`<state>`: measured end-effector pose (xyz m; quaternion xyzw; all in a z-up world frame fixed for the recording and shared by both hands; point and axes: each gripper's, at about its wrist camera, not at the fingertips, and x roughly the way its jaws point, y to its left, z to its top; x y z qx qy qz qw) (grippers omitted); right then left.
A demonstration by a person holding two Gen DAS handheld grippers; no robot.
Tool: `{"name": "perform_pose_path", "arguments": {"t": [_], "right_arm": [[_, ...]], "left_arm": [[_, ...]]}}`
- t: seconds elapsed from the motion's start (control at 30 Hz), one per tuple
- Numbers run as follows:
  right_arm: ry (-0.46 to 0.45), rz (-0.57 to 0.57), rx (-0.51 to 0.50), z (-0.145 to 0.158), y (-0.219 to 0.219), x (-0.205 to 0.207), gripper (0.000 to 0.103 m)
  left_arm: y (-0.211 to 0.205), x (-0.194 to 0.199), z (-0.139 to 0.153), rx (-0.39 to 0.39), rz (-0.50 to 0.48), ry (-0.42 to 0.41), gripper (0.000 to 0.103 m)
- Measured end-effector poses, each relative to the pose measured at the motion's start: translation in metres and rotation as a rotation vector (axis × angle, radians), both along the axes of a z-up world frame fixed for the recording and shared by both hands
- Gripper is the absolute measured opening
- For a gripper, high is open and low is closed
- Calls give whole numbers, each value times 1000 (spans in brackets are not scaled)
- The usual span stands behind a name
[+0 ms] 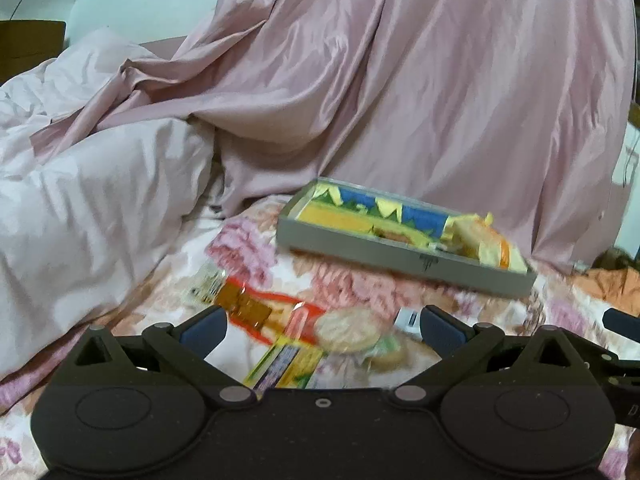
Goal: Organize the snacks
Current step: 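Open both tools in the tray and withdraw toward the snacks, then grasp the mandarin orange with the right tool while the left tool grasps the sausage tray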
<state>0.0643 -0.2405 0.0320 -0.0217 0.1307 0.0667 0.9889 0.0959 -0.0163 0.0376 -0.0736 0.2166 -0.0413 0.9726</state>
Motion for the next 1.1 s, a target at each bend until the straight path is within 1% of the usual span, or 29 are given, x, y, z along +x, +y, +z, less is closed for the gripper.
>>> {"name": "perform_pose_path", "arguments": {"t": [0.2,0.37,0.53,0.73,0.93,1.1], "right_arm": [[94,2,-20,-22,4,-8,103],[153,5,-44,-36,10,-13,103],[208,11,-49,-50,11,-8,103],[268,19,-47,-66,10,1,103],[298,31,-42,-73,8,11,103],[322,31,-43,-78,6,19,103]], "left_arm": [[5,-18,-23,45,-23,39,102],[12,-26,-43,66,-28,108,102],[16,-21,-52,38,-40,170,102],[11,-18,-60,61,-67,196,102],[6,-11,-70,82,-92,228,102],[3,0,-76,78,-126,261,102]]}}
